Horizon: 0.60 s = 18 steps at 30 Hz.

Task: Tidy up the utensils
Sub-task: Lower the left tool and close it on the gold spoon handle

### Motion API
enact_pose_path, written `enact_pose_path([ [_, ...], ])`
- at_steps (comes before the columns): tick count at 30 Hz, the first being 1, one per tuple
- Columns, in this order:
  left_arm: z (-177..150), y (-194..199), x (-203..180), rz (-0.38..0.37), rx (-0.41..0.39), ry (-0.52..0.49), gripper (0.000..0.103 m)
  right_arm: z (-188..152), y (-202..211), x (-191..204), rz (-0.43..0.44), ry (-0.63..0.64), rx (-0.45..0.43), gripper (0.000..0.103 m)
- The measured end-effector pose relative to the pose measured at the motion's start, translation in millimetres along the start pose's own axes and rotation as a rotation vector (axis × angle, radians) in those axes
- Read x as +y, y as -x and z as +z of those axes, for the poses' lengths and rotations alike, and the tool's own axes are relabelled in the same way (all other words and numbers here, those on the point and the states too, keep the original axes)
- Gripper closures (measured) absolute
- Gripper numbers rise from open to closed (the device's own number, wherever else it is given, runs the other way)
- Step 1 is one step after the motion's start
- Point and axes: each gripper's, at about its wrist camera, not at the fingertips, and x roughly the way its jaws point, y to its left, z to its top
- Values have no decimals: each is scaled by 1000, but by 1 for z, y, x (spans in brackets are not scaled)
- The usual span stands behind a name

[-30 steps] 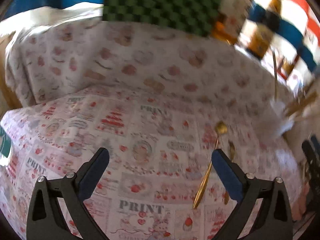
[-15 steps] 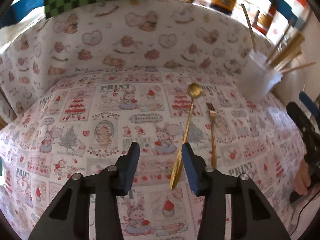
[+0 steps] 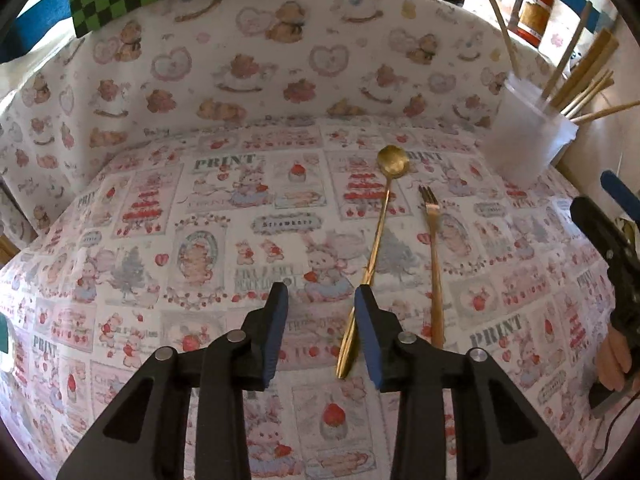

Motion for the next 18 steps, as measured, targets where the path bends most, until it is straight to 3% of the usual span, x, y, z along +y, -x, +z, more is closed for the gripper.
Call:
enact_pose_path([
  [4,0,-1,-1,10,-2,-3,70,-1,-3,-3,36,-22,31,0],
  [9,2,-1,4,0,-8,26,73,-1,0,-3,140,-44,56,0],
  [14,1,1,6,9,-17,25,76,-3,-1,5,130,-11,55,2],
  [18,0,1,2,-26,-23,7,76,-3,-5,1,132,-35,73,4],
])
